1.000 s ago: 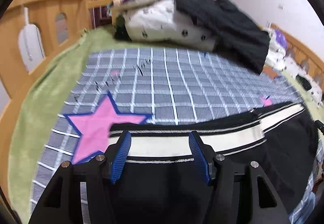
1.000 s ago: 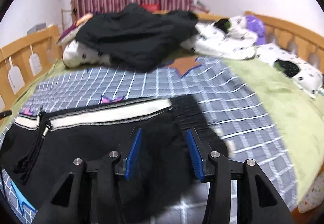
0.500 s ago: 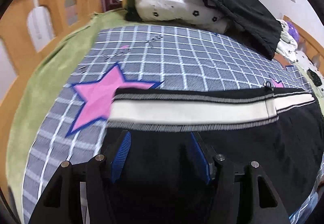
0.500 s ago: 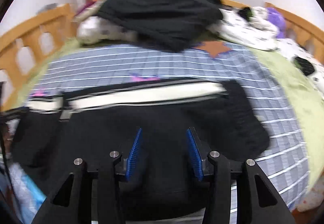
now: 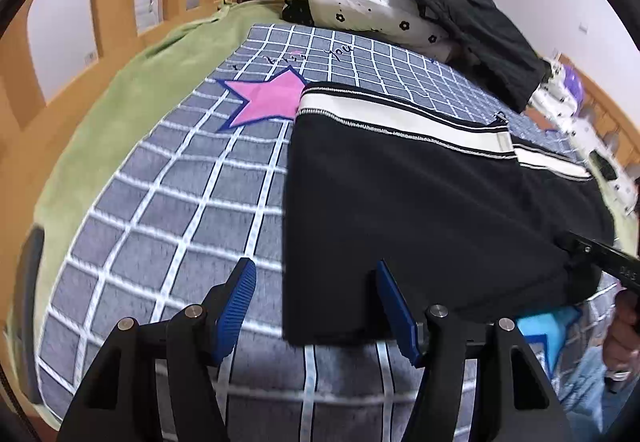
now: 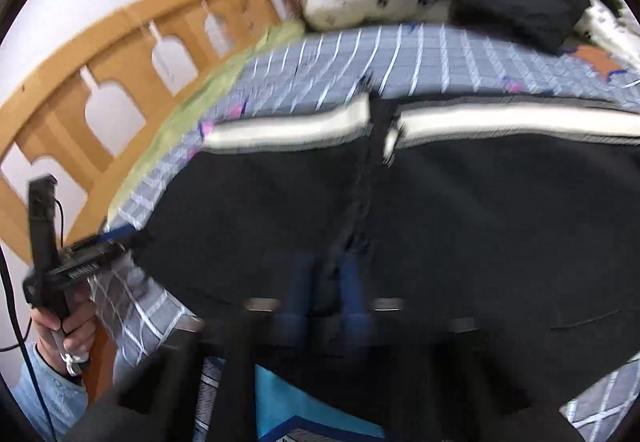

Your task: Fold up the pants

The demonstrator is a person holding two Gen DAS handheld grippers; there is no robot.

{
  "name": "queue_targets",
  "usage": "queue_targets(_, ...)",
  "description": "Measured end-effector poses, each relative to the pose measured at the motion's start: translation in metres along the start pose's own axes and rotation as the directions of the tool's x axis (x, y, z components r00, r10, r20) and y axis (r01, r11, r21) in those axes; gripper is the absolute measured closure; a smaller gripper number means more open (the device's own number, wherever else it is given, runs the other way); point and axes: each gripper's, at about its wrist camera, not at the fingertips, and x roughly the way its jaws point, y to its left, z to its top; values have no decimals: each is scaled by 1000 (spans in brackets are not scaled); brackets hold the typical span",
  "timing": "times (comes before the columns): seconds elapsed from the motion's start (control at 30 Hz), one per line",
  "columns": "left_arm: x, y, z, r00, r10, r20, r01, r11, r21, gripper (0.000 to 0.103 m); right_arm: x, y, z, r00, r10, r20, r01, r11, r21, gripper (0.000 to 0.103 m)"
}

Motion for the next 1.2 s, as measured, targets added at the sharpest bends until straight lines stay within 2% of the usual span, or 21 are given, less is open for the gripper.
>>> queue_targets(0.03,-4,3,-2,1000,-13,12,14,1000,-9,43,-1,-2,-1,1000,-3,8,3,1000,6,95)
queue_targets(0.13,-10,6,-6,999,-23,33,24,1000,-20,43,-25,-6,-1,994,82,78,-85,995,45,96)
queue_targets(0.2,-10,7,-8,998,-43,34,44,999,-32,43,-36,-5,-7,989,108,102,-114,992,51,96)
queue_targets(0.3,-3,5,-10,997,-78,13,78,996,-42,43,-21,-7,-20,997,47,60,-50,998,42,96)
queue_targets(0.33,3,1,-11,997,-71,-1,71,997,-29,43,-9,-9,-26,999,21,31,-23,999,38,96)
queue_targets(0.4,10,-4,-13,999,-38,-20,38,999,-5,43,-2,-11,-35,999,5,40,-6,1000,29,95)
queue_targets(0.47,14,-6,-15,999,-26,-29,27,999,19,43,-8,-7,-32,999,-13,43,13,1000,3,82)
queue_targets(0.5,11,-6,-14,999,-32,-19,32,999,20,43,-13,-5,-28,999,-19,49,20,1000,-18,79)
queue_targets(0.63,3,5,-1,996,-75,37,77,996,-48,42,-28,-7,-3,992,-50,118,59,996,-73,62)
queue_targets(0.77,21,7,8,996,-86,-6,86,992,-89,42,-8,-14,42,991,-67,120,77,994,-78,57)
queue_targets(0.83,32,1,4,997,-67,-38,65,997,-49,40,12,-17,61,992,-73,105,82,993,-83,57)
queue_targets(0.93,31,-5,-5,999,-52,-6,53,998,17,37,44,-19,85,995,-75,65,81,992,-94,57)
queue_targets(1.0,30,-2,-7,998,-68,-11,68,998,12,36,66,-20,94,998,-60,8,61,993,-99,59)
queue_targets(1.03,30,0,-8,997,-82,-15,82,997,1,36,79,-18,97,997,-70,-32,66,991,-119,70)
queue_targets(1.07,30,2,-8,996,-93,-20,93,996,-6,36,84,-15,98,994,-104,-29,98,985,-143,83)
queue_targets(1.1,30,2,-9,995,-97,-22,97,995,-2,36,85,-13,100,993,-118,-15,114,979,-172,85)
queue_targets(1.13,30,2,-10,995,-96,-21,96,995,7,36,78,-14,101,995,-99,26,102,979,-179,87)
queue_targets(1.2,30,-1,-11,996,-86,-15,87,996,21,36,62,-25,105,993,-53,107,66,990,-123,88)
